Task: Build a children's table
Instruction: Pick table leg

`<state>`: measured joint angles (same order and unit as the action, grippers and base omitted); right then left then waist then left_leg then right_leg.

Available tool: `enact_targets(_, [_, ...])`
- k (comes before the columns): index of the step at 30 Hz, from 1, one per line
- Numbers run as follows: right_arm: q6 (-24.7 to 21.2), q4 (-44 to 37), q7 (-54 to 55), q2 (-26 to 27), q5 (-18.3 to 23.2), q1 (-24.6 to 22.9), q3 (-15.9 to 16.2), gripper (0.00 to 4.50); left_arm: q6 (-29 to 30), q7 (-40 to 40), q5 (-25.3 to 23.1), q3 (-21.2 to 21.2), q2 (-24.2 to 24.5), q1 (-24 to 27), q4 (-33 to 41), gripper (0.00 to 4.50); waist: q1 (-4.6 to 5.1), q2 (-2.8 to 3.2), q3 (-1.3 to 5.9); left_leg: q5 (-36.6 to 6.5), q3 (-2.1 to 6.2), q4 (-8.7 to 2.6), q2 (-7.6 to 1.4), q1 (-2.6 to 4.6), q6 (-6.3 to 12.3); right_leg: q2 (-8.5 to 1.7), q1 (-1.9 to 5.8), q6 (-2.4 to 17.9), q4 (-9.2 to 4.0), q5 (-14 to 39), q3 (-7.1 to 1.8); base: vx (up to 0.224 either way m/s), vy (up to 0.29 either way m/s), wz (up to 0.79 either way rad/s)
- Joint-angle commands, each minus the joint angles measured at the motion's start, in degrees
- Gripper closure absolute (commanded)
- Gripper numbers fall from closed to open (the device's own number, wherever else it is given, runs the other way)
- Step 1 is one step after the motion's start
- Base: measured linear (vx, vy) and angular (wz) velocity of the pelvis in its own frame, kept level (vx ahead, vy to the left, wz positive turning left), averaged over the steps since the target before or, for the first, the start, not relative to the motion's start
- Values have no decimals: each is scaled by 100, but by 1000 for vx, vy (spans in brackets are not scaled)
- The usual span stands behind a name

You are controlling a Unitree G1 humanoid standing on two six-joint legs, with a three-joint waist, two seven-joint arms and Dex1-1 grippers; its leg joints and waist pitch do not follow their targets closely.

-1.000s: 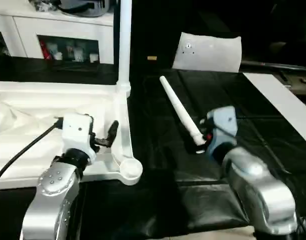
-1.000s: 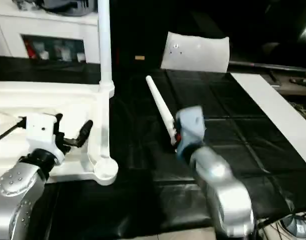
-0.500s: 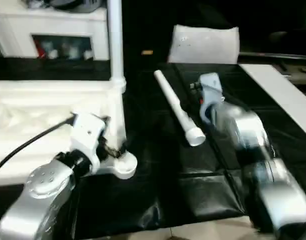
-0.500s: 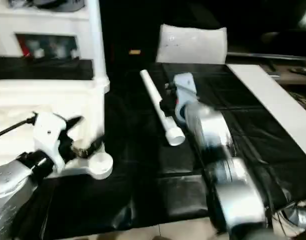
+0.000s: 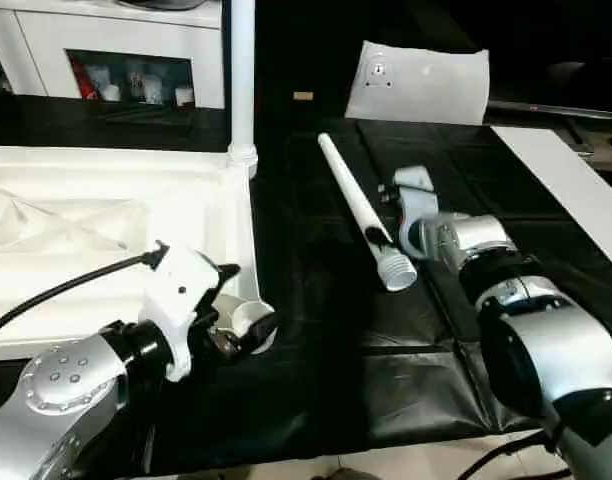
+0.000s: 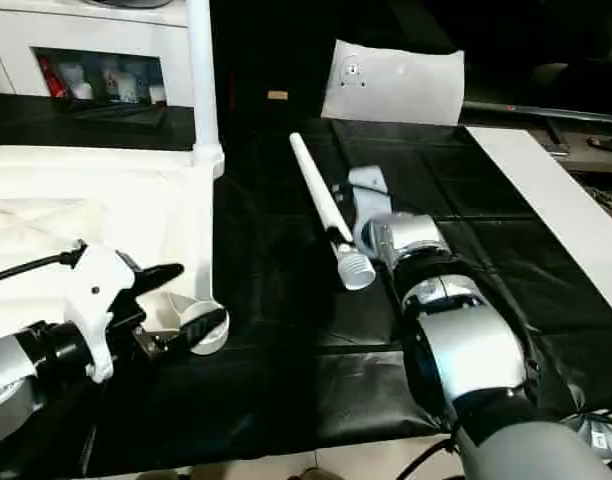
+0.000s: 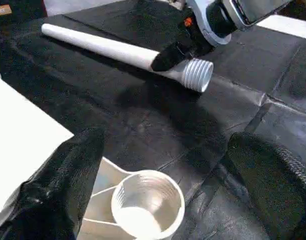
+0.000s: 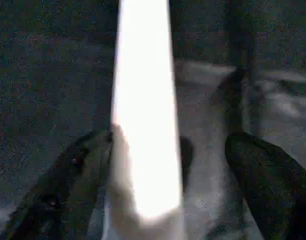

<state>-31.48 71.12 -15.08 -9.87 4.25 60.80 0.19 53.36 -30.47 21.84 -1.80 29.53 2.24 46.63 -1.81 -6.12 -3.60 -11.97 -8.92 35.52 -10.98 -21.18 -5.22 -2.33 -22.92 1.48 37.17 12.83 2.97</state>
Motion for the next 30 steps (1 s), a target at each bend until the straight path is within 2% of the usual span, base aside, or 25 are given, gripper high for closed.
enact_targets(1, [-106, 142, -117, -44, 71, 126, -129, 77, 77, -2, 92, -16, 54, -8, 132, 0, 7, 107, 285, -428, -26, -419, -199, 42, -156, -455, 290, 1062, -341, 135, -304, 0, 0, 0])
enact_targets(8, [-132, 457, -210, -26, 36, 138, -268, 138, 79, -7, 128, 10, 148, -31, 47, 0, -7, 96, 284, -410, -28, -419, -203, 46, -195, -462, 281, 1093, -336, 144, -303, 0, 0, 0])
enact_targets(12, [-86, 477, -193, -30, 82, 120, -361, 166, 11, -31, 133, 27, 173, -27, -19, 0, -18, 130, 286, -417, -21, -424, -204, 49, -226, -459, 282, 1101, -329, 104, -297, 0, 0, 0])
enact_targets(14, [-69, 482, -186, -32, 97, 119, -388, 186, -12, -38, 131, 37, 184, -27, -44, 0, -19, 119, 286, -453, -22, -426, -204, 48, -229, -463, 286, 1102, -336, 130, -299, 0, 0, 0])
enact_targets(15, [-66, 487, -188, -38, 100, 121, -402, 191, -35, -44, 126, 48, 199, -29, -72, 0, -22, 140, 292, -444, -16, -426, -205, 50, -240, -461, 287, 1105, -328, 126, -295, 0, 0, 0])
enact_targets(19, [-39, 512, -160, -67, 178, 105, -530, 234, -165, -79, 59, 139, 273, -69, -205, 0, -24, 137, 301, -454, -20, -424, -200, 52, -236, -456, 285, 1110, -327, 106, -296, 0, 0, 0])
enact_targets(27, [75, 532, -178, -92, 136, 65, -651, 258, -251, -29, 13, 215, 250, -142, -309, 0, -28, 149, 329, -394, -22, -413, -204, 53, -245, -460, 301, 1172, -312, -39, -292, 0, 0, 0])
enact_targets(28, [127, 522, -160, -105, 161, 73, -708, 258, -333, -5, -29, 241, 242, -172, -345, 0, -28, 185, 360, -399, -21, -402, -206, 58, -263, -466, 312, 1183, -306, -59, -292, 0, 0, 0])
enact_targets(30, [245, 498, -154, -123, 174, 79, -746, 259, -437, 62, -91, 242, 200, -195, -386, 0, -29, 173, 366, -368, -23, -399, -208, 55, -246, -463, 313, 1198, -302, -125, -290, 0, 0, 0])
